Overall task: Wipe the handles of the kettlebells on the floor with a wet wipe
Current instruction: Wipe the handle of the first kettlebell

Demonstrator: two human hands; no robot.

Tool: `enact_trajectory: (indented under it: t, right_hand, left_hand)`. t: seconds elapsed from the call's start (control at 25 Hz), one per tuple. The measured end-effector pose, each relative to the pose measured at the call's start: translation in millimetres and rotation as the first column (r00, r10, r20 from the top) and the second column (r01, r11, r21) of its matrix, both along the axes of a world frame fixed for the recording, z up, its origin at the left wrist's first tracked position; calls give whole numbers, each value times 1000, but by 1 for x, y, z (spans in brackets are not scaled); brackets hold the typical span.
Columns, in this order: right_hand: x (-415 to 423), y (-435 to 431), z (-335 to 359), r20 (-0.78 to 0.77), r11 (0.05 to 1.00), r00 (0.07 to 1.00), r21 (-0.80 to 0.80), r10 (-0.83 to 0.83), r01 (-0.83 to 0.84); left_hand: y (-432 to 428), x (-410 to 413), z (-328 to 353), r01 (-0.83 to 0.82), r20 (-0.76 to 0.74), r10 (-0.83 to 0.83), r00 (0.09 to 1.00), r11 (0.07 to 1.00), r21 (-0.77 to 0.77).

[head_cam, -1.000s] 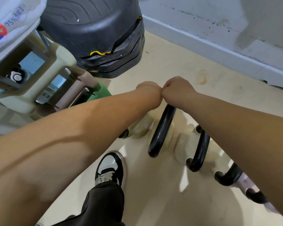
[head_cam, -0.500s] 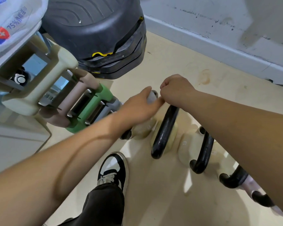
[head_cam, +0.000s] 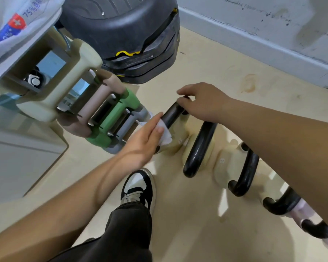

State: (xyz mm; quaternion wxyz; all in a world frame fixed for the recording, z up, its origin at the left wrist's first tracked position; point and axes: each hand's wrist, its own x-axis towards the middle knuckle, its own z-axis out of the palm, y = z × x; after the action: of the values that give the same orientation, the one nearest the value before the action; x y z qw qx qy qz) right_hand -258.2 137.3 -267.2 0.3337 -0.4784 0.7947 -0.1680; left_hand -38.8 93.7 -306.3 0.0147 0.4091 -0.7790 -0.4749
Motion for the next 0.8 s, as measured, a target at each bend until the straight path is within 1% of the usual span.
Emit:
enact_trajectory:
  t: [0.04, 0.08, 0.16, 0.2, 0.24, 0.32, 0.4, 0.48, 0.52, 0.6, 0.68, 0.76, 0.8]
  right_hand:
    - [4, 0, 0, -41, 998, 997, 12, 61, -61]
    - [8, -1, 1, -65, 995, 993, 24, 97, -96]
    - [12, -2, 1, -62, 995, 993, 31, 96, -95]
    - [12, -3, 0, -58, 996, 995, 23, 83, -82]
    - [11, -3, -1, -55, 997, 996, 13, 71, -71]
    - [9, -4, -3, -47, 998, 997, -3, 55, -55]
    - [7, -4, -4, -13, 999, 999, -11, 40, -40]
    - [6, -3, -6, 13, 1000, 1000, -16, 23, -23]
    - [5, -4, -8, 17, 1000, 1000, -19, 20, -20]
    - [5, -7, -9, 15, 999, 1000, -25, 21, -20]
    - [5, -8, -8, 24, 1000, 1000, -24, 12, -11]
    - [5, -8, -9, 30, 1000, 1000, -25, 4, -4]
    - [5, -8, -9, 29, 1000, 1000, -29, 3, -2]
  left_hand:
    - [17, 13, 0, -6, 17, 7, 1000, 994, -108]
    - [27, 19, -4, 8, 40, -1, 999, 985, -174]
    - [21, 7, -5, 96, 85, -77, 993, 967, -235]
    - [7, -10, -5, 128, 122, -101, 987, 964, -234]
    - [-5, -28, -1, 129, 138, -103, 985, 972, -197]
    - [-19, -46, -1, 118, 81, -108, 991, 985, -123]
    - [-11, -26, -9, 128, -12, -132, 991, 981, -148]
    - [8, 12, -23, 84, -82, -98, 992, 983, -163]
    - [18, 29, -29, 54, -87, -69, 994, 984, -168]
    - [35, 45, -41, -5, -50, -4, 999, 982, -189]
    - [38, 41, -44, -39, -48, 26, 998, 961, -272]
    - [25, 22, -35, 2, -27, -12, 1000, 942, -336]
    - [14, 6, -27, 41, 5, -41, 999, 945, -324]
